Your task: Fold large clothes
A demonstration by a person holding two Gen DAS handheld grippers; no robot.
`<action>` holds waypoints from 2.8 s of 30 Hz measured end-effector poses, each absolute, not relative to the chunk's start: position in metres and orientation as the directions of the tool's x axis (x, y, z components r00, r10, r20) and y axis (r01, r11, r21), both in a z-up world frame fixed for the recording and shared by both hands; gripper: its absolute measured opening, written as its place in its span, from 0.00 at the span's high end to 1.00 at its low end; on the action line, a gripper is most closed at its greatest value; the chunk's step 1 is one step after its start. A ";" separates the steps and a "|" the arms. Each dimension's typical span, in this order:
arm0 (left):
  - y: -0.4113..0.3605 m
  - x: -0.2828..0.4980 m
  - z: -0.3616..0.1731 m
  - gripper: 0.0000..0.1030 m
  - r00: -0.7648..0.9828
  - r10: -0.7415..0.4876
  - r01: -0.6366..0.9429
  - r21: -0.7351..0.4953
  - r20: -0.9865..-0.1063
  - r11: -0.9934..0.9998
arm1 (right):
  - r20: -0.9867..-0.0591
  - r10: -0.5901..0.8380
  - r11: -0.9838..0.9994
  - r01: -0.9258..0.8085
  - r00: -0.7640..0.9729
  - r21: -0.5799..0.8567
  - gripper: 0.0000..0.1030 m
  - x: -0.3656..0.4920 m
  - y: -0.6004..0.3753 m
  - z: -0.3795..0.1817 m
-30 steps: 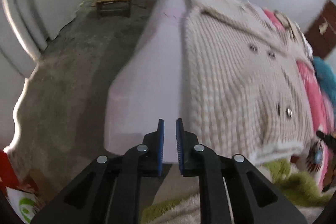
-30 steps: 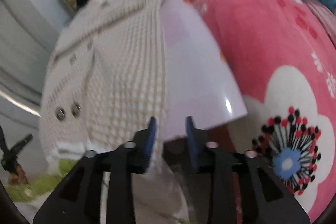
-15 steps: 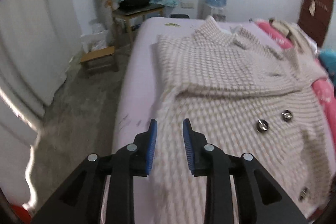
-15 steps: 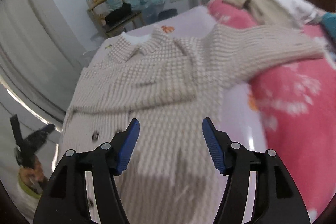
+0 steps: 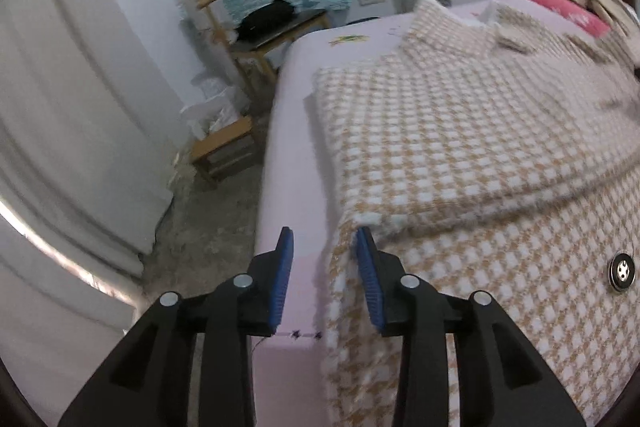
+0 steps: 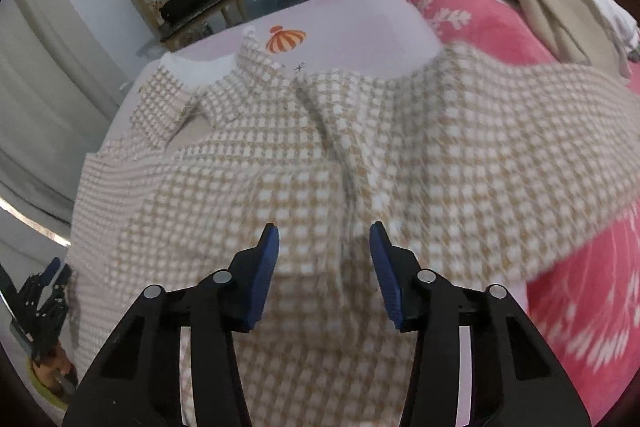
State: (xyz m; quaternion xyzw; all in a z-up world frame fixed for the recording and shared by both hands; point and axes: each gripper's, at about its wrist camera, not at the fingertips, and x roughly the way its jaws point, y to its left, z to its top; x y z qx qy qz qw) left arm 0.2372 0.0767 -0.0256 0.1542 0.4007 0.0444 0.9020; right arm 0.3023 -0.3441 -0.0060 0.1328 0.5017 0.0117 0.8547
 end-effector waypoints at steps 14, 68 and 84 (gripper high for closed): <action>0.163 0.234 0.008 0.70 0.652 -0.062 -0.059 -0.132 -0.756 0.989 | -0.869 0.168 0.961 0.120 0.465 0.250 0.58 0.329 -0.335 -0.034; 0.021 0.303 -0.007 0.42 0.598 -0.057 0.172 0.058 -0.800 0.983 | -0.825 0.091 0.992 -0.123 0.558 0.027 0.33 0.307 -0.247 -0.019; 0.011 0.302 -0.033 0.17 0.550 -0.016 0.131 0.067 -0.835 0.989 | -0.809 0.012 0.973 0.181 0.588 0.146 0.32 0.245 -0.393 0.033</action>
